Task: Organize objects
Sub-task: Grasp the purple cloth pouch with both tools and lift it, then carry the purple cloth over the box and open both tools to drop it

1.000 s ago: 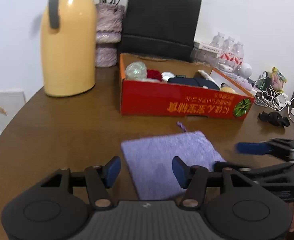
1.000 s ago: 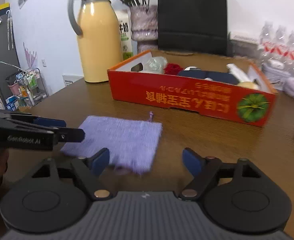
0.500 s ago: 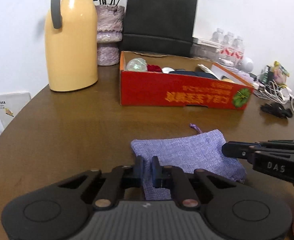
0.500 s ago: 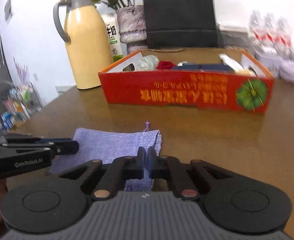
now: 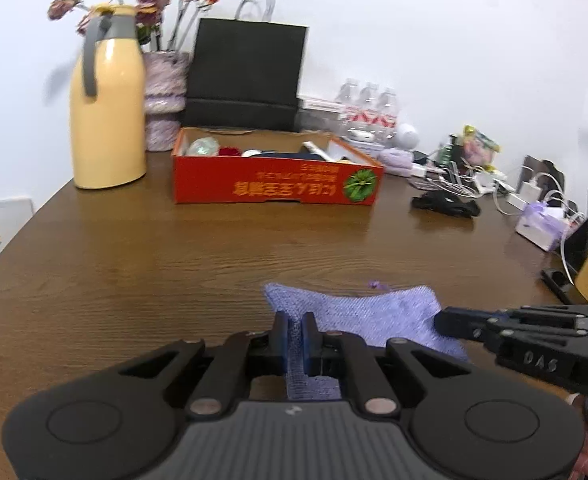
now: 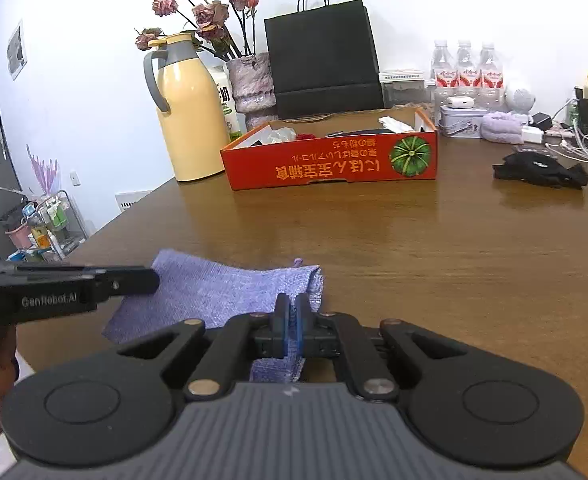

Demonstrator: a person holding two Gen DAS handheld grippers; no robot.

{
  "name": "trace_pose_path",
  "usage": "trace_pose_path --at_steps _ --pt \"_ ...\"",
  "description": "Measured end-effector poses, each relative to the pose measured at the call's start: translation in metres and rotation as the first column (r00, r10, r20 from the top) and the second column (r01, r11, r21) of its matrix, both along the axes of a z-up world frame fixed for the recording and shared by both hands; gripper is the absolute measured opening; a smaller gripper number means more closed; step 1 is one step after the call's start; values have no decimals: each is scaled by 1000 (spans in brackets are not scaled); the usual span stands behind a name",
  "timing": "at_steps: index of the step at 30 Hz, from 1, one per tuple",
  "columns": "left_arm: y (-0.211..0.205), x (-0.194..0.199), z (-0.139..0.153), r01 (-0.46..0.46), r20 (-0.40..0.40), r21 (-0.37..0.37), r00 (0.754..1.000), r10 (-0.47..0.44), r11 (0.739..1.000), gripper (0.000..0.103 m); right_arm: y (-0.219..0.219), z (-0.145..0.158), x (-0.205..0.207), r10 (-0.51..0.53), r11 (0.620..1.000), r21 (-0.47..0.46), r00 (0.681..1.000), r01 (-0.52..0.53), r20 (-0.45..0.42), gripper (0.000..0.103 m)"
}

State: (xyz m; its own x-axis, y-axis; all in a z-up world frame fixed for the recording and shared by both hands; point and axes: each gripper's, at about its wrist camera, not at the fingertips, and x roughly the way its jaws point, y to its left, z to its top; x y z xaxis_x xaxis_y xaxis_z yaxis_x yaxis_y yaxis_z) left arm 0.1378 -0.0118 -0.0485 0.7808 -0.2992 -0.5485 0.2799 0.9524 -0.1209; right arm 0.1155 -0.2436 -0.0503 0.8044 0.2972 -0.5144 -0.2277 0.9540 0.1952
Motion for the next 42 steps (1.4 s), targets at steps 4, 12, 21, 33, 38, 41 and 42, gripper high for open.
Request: trace_pose_path --at_steps 4,12,21,33,38,41,42 --pt "-9 7 -23 -16 -63 40 998 19 999 5 2 -19 4 -14 1000 -10 997 14 -78 13" --pt "-5 4 -36 -4 -75 30 997 7 1000 5 21 -28 3 -32 996 -87 999 28 -43 51" --pt "1 12 -31 22 -95 -27 995 -25 999 5 28 -24 3 -31 988 -151 999 28 -16 6" --pt "-2 178 76 109 66 -79 992 -104 991 5 -7 67 135 25 997 -76 993 -16 118 5" --pt "-31 324 84 74 -10 -13 997 -74 997 5 -13 95 283 31 994 -106 998 -24 56 5" --pt "-52 396 69 71 -57 61 996 -68 996 5 -13 86 373 -23 989 -147 999 19 -23 6" --pt "-58 416 63 52 -82 66 996 -46 996 5 -13 81 396 -37 988 -154 998 29 -45 6"
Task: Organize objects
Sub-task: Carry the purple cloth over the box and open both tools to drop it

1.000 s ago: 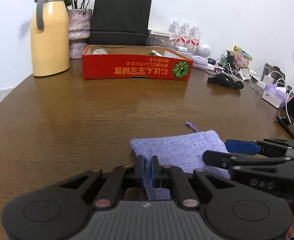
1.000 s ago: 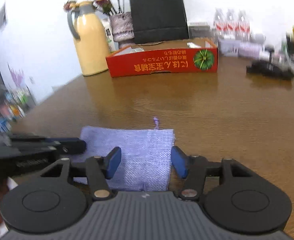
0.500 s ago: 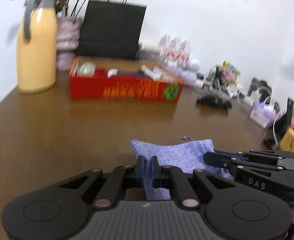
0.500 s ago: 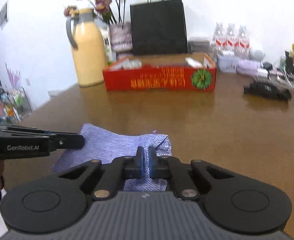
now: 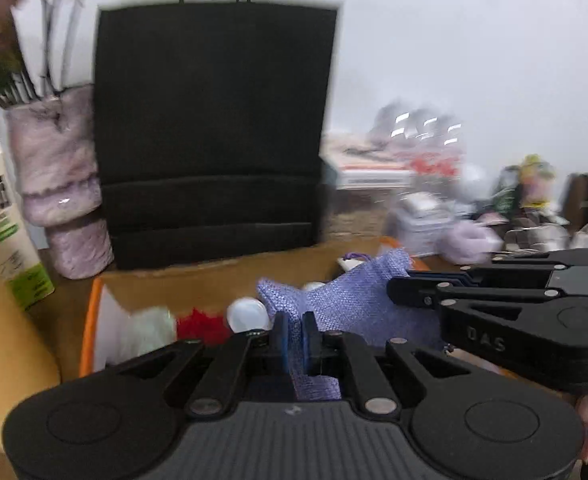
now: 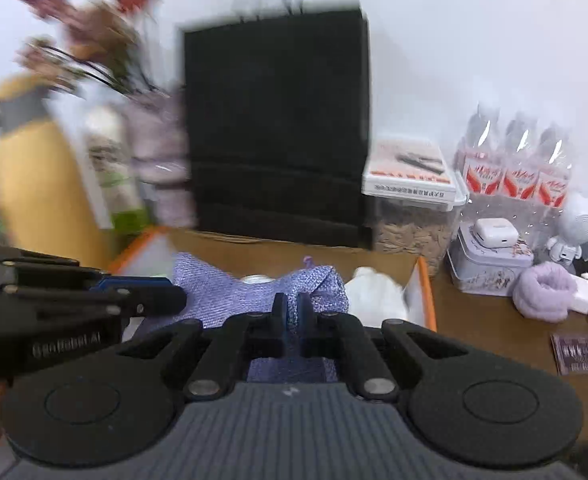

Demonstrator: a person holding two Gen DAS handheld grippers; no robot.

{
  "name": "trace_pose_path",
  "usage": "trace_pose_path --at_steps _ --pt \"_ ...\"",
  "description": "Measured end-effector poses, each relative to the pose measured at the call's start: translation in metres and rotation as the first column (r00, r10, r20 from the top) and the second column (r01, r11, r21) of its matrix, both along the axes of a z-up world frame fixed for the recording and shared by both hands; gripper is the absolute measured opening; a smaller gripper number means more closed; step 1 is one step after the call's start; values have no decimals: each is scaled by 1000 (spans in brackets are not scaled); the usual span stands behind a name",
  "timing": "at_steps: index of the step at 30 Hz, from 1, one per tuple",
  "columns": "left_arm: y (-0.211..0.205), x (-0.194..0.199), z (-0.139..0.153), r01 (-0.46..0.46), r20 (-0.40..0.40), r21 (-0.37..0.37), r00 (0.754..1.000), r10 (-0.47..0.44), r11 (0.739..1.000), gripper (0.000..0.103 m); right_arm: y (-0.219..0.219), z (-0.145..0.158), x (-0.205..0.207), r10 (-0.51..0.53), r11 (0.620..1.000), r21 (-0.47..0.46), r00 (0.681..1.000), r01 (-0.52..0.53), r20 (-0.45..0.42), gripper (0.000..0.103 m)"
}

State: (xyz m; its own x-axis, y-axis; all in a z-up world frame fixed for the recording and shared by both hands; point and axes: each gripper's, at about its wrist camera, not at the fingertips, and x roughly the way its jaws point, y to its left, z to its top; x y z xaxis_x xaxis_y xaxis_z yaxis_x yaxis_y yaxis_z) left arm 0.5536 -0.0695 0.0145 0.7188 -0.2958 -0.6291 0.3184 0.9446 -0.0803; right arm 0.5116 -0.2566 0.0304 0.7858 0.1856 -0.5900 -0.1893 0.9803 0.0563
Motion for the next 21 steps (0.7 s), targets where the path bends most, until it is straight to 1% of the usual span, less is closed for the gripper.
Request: trace_pose_path --at_steps 1,2,3,4,5,6,7,8,9,10,11,13,14,15,17,18,19,20,21 --pt "-4 22 -8 -2 -43 5 999 2 1000 6 -1 -8 22 -12 1000 -6 1000 11 -28 6" --pt "-9 44 -19 9 -94 24 996 -7 1000 6 -3 -19 50 -25 1000 0 996 25 -85 6" --pt "-12 62 -29 -17 -133 50 991 24 999 7 -6 -30 68 -43 999 7 991 44 -126 6" --pt "-14 77 -39 -73 -145 96 986 86 993 11 -10 -43 85 -66 998 12 984 69 -165 7" --pt "-17 89 -48 -120 -130 146 982 139 982 16 -12 -56 99 -80 996 15 976 85 -203 8" --pt "-18 96 -55 -154 -109 192 978 177 969 18 -13 -65 108 -82 996 23 970 90 -229 11" --pt "-18 99 -60 -157 -100 204 979 180 966 25 -15 -73 114 -86 995 32 965 97 -246 22" --pt "-15 99 -62 -147 -105 186 980 168 972 34 -17 -77 116 -86 994 38 963 99 -257 25" --pt "-11 98 -62 -135 -119 151 981 154 979 38 -18 -79 116 -78 994 55 961 96 -266 37" --pt "-7 95 -62 -112 -132 119 983 128 987 40 -20 -78 114 -61 993 79 964 84 -259 57" --pt "-7 94 -61 -100 -135 116 984 115 988 43 -21 -75 110 -37 993 97 970 63 -242 61" --pt "-3 87 -56 -94 -137 120 984 110 988 47 -23 -69 104 -37 997 64 974 52 -222 70" --pt "-1 83 -52 -95 -135 121 985 111 988 47 -24 -65 101 -47 997 48 975 59 -217 72" --pt "3 76 -46 -97 -131 117 985 112 988 48 -26 -59 97 -52 997 41 976 62 -209 75" --pt "8 65 -30 -98 -122 118 986 112 988 52 -31 -45 83 -50 998 33 980 58 -191 80" --pt "12 57 -23 -99 -113 122 987 113 988 54 -35 -37 84 -55 998 27 982 61 -183 85" --pt "14 44 -13 -99 -98 133 989 113 986 58 -37 -29 77 -58 998 19 983 62 -174 87" --pt "16 33 -5 -103 -81 148 990 116 984 64 -39 -19 66 -58 998 7 985 60 -164 88" --pt "16 16 4 -102 -58 168 992 113 980 68 -40 -12 58 -58 998 -4 986 59 -157 90"
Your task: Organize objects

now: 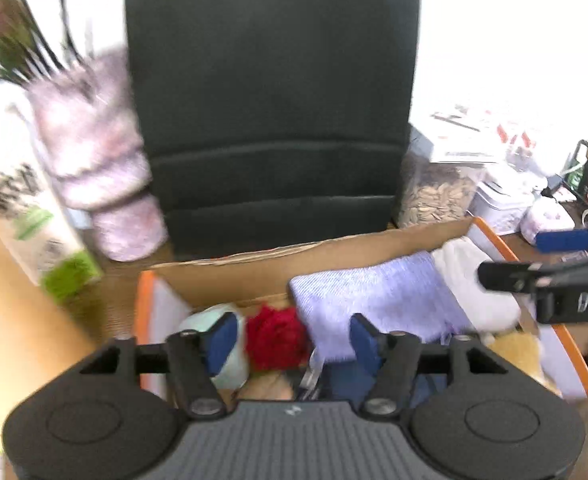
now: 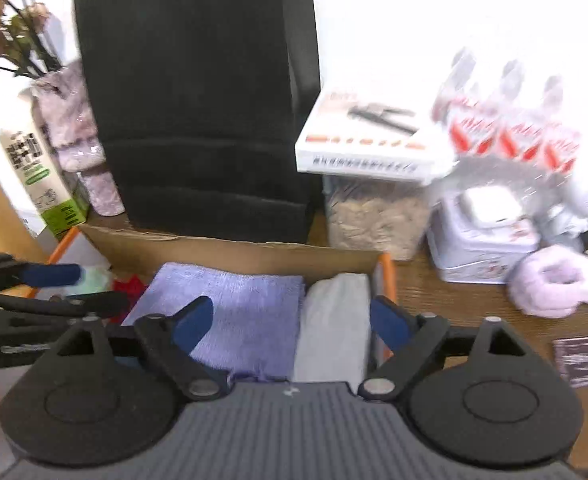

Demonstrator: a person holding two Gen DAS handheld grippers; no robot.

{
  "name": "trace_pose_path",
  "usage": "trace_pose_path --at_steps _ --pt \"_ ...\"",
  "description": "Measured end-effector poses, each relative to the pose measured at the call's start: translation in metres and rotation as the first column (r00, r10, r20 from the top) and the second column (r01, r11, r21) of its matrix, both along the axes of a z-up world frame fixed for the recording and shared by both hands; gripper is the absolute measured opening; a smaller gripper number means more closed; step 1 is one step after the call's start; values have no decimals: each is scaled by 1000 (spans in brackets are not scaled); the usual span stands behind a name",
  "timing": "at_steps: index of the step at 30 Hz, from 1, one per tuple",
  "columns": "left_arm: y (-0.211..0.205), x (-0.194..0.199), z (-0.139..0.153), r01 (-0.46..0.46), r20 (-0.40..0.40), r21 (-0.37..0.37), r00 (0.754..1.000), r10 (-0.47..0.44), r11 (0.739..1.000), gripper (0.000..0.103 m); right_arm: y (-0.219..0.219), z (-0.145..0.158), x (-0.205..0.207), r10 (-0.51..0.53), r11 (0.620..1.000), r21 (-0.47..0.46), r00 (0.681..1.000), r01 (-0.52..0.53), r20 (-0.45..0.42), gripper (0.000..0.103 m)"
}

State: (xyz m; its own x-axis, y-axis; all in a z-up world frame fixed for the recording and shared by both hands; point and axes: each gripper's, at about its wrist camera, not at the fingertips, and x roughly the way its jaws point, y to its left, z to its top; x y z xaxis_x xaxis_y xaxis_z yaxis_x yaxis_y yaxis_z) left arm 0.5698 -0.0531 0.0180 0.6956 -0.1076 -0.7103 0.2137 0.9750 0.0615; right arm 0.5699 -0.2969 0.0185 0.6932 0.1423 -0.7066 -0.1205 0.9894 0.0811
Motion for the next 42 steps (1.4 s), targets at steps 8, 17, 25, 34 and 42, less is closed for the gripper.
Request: trace_pose_path --at_steps 8,17,25,34,42 --pt "26 -169 49 75 150 -23 986 -71 997 91 3 42 -144 61 998 -30 991 -58 117 103" --pt "34 -416 19 24 368 -66 930 2 998 103 21 26 -390 72 996 21 939 -84 337 103" --pt "60 -531 -18 -93 262 -135 957 126 986 103 58 -8 -533 75 997 9 951 -82 300 103" --pt "77 -557 -10 -141 296 -170 937 187 975 103 86 -11 -556 53 998 -45 962 -43 266 103" --pt "72 -554 -22 -119 278 -157 947 160 980 103 93 -21 -557 42 998 -54 960 -28 278 103"
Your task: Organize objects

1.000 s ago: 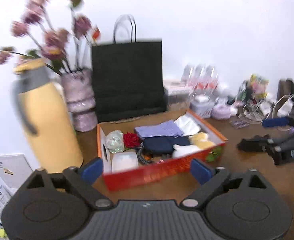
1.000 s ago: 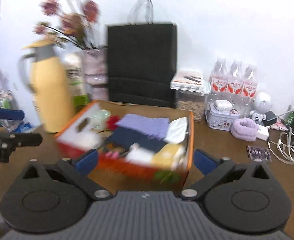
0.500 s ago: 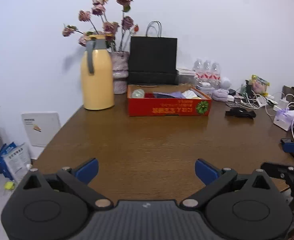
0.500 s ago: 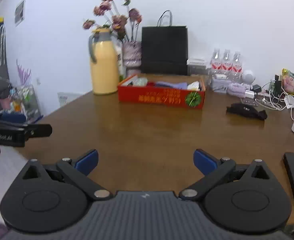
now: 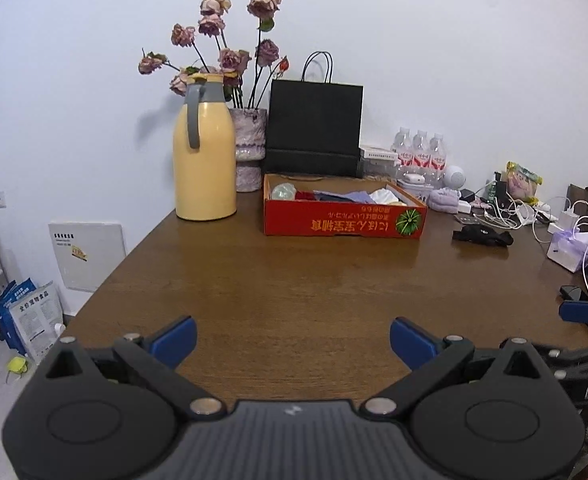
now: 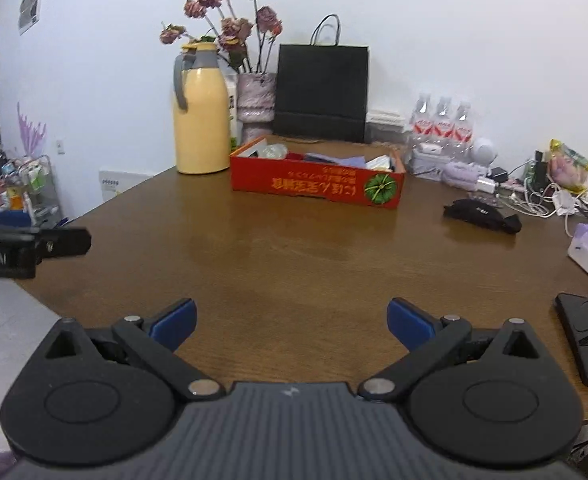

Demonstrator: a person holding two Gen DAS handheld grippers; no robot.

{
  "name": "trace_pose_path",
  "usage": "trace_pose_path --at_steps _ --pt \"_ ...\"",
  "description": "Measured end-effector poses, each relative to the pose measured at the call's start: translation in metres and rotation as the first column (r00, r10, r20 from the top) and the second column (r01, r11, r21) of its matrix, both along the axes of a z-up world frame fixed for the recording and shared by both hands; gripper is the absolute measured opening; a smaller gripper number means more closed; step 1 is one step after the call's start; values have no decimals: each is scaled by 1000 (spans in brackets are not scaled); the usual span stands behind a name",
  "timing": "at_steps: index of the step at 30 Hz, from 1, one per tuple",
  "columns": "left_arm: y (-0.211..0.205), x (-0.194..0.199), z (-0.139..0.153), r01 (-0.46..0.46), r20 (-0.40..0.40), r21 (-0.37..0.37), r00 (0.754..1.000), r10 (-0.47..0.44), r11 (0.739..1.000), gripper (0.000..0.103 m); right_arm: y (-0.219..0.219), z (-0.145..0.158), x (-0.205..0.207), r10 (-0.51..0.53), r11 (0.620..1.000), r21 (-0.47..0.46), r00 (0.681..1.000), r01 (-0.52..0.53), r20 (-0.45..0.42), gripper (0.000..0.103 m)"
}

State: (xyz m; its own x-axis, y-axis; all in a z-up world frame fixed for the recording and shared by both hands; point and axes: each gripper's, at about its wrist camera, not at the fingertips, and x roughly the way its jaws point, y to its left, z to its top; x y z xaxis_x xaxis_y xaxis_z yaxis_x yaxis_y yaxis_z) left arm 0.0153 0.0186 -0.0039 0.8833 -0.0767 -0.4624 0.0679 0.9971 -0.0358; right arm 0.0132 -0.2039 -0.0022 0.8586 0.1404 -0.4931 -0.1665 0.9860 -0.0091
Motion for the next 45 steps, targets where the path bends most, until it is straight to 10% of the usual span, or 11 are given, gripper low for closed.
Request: trace_pose_path --at_steps 45 --pt "-5 -2 -5 26 -13 24 1000 -25 999 103 -7 -12 2 -14 999 48 1000 15 -21 103"
